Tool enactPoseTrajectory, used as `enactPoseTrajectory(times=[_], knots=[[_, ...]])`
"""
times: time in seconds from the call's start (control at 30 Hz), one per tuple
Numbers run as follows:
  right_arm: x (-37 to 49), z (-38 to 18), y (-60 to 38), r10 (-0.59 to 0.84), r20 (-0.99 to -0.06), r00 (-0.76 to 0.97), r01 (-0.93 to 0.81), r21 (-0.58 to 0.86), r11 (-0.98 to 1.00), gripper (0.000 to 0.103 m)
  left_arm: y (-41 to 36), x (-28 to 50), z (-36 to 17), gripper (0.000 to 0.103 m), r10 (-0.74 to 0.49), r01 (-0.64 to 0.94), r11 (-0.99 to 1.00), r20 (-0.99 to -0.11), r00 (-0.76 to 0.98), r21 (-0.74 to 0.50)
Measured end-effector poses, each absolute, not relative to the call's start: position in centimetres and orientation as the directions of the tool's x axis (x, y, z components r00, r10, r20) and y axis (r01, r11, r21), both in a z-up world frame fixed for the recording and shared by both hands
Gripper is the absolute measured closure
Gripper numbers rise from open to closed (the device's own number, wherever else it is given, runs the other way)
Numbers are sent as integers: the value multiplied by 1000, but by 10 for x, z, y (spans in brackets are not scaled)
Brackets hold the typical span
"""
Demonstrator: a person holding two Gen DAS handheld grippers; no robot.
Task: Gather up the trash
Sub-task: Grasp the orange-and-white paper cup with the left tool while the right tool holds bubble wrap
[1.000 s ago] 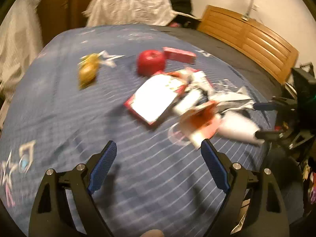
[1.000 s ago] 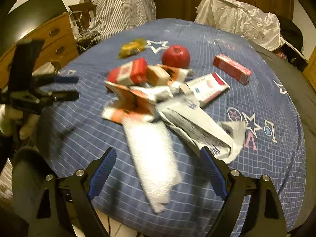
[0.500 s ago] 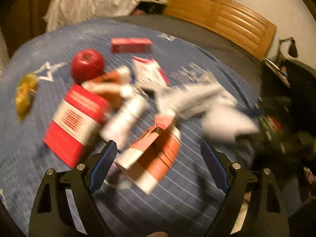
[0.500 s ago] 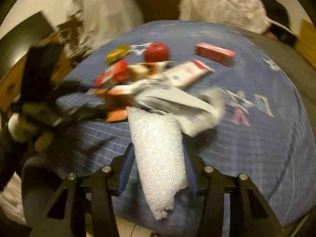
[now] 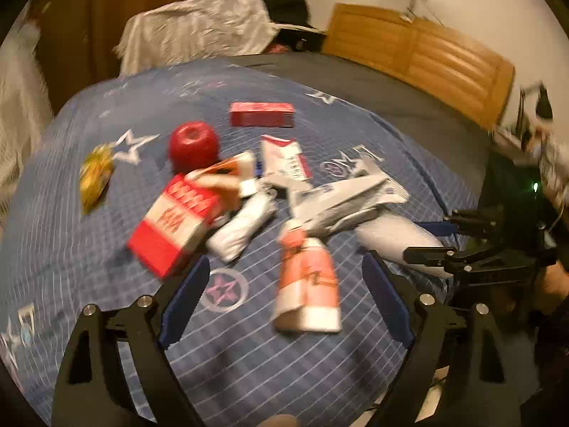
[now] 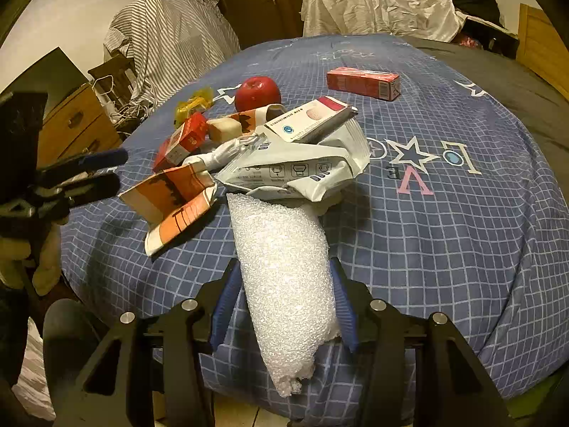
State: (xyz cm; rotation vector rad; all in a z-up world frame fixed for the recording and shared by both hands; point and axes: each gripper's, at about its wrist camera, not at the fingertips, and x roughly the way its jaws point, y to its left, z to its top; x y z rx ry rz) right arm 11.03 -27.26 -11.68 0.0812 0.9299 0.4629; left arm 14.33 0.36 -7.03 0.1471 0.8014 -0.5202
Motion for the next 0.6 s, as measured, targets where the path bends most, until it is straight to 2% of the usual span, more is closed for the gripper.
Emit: enactPoseTrajectory(times=[0.13,0.27,0.3,0.33,0.37,0.43,0.5,0.6], knots=[[109,-120,-269,406,-763,503,-364,239,900,48,-38,152,-92,16,-327,548,836,-783,530,22],[111,-118,-260,384,-766,515,-388,191,901,45,-45,164,-115,17,-202,500,858,-819,537,116],[112,-119,-257,379,-768,516,-393,180,901,45,-41,166,-118,20,-208,489,867,-823,529,96],[113,-120,-254,374,-771,515,-397,173,902,45,-39,167,-119,30,-208,477,875,-824,526,83],[115,-122,-252,367,-774,516,-398,163,903,45,-38,168,-122,34,-201,466,881,-830,520,79],[115,-125,-249,349,-778,523,-402,136,905,46,-36,168,-127,50,-192,457,886,-838,511,75],[114,-128,-246,327,-775,540,-402,103,910,51,-29,164,-128,53,-211,443,895,-832,513,46],[109,-129,-248,326,-752,573,-384,105,917,54,-21,155,-127,54,-232,418,908,-814,532,15]])
